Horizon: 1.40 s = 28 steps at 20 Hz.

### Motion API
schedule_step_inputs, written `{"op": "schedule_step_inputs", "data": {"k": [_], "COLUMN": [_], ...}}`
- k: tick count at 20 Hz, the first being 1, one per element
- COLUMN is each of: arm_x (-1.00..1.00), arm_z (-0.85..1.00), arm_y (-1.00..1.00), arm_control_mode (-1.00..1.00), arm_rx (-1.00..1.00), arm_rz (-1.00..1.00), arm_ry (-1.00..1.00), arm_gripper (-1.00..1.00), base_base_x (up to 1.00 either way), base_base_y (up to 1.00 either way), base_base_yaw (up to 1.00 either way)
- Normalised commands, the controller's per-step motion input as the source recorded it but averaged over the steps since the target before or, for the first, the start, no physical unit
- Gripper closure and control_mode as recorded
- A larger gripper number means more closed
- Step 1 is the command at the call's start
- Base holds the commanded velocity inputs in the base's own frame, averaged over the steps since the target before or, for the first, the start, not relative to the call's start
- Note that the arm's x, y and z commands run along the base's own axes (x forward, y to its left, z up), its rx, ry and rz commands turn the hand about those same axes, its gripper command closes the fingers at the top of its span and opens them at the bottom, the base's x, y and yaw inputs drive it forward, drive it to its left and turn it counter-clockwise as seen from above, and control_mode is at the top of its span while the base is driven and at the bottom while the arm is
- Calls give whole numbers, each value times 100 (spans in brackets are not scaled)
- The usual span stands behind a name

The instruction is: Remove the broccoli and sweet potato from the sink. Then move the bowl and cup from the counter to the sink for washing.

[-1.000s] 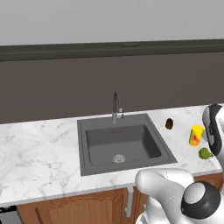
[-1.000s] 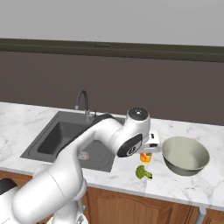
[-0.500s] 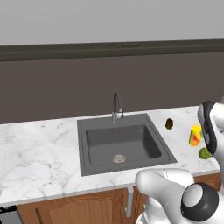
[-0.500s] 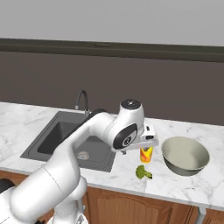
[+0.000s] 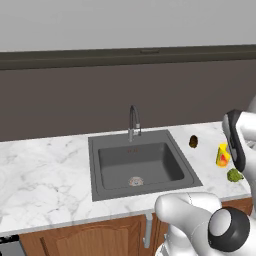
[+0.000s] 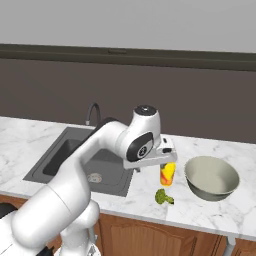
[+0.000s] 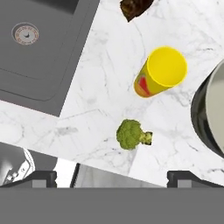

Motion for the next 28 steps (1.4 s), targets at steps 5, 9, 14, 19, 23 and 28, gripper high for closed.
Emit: {"op": "schedule_step_inputs", "data": {"k": [5,9,14,19,23,28], "arm_x": [7,8,6,5,11,16], "arm_z": [1,0,0,0,-2,-7], "arm_y": [14,10,6,3,0,0], "arm_control_mode": [-100,-100,-100,-100,-100,-100], "arm_rx": [0,0,0,0,0,0], "arm_rz": [0,0,0,0,0,0], "arm_ry": [0,0,0,0,0,0], "arm_gripper": [-100,-100,-100,-100,-100,-100], "base_base_x": [0,0,0,0,0,0], "base_base_y": [0,0,0,0,0,0], "base_base_yaw": [0,0,0,0,0,0]}}
